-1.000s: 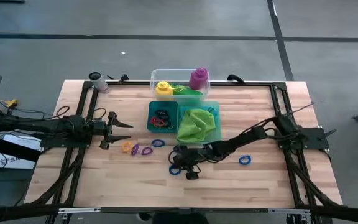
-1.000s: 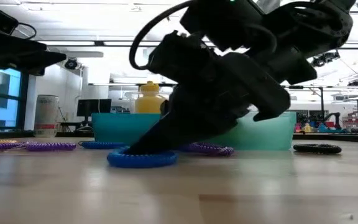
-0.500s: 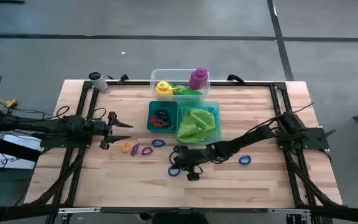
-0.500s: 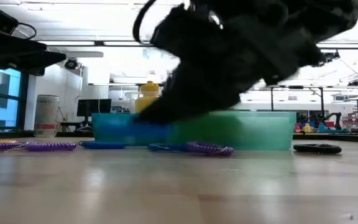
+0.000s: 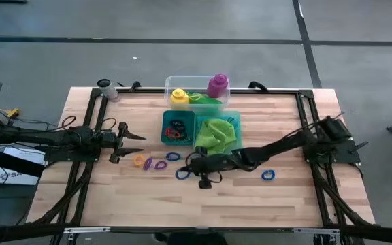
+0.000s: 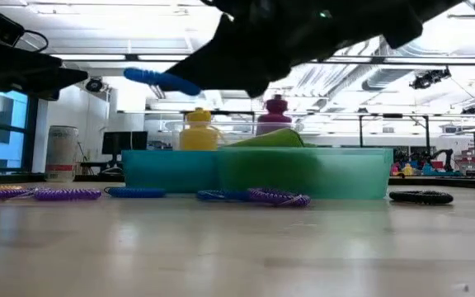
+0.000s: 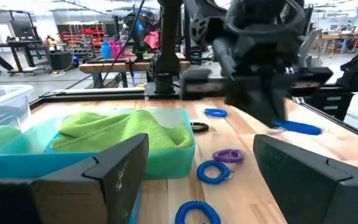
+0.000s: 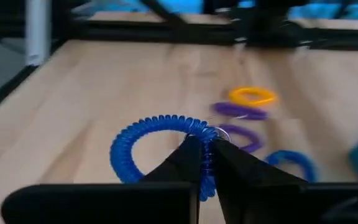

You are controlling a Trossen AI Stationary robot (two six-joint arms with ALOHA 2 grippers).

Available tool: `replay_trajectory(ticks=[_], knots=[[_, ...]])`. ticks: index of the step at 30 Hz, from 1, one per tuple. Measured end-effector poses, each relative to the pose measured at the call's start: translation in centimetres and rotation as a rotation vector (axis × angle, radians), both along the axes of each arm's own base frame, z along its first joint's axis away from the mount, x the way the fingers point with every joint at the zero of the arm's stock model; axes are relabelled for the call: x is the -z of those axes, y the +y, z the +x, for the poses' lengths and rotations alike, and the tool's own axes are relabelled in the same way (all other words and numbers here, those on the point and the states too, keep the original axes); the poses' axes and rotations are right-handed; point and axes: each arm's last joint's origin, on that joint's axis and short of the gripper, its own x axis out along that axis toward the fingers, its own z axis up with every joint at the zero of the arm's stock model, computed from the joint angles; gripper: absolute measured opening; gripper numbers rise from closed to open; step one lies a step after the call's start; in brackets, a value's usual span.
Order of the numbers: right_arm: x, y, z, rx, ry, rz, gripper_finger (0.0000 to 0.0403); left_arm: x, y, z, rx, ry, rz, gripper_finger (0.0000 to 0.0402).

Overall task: Pick & Place Sports Items
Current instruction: Put the blue spring keychain into the blue bin

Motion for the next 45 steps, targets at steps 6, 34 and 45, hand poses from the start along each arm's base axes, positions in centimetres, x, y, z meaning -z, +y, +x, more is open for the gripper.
replay_trajectory(ticks=[6, 34, 45], knots=[[-0.5, -1.8, 0.5, 0.128, -0.055, -0.026, 0.0002, 0.0, 0.0, 0.0, 0.000, 0.000, 0.000, 0.0236], [-0.1, -12.1, 1.9, 0.400, -0.075, 0.000, 0.0002, 0.0, 0.0, 0.0, -0.001, -0.001, 0.000, 0.0236], [0.0, -13.7, 1.8, 0.397, -0.062, 0.017, 0.0025, 0.0, 0.0, 0.0, 0.000, 0.000, 0.000, 0.0236]])
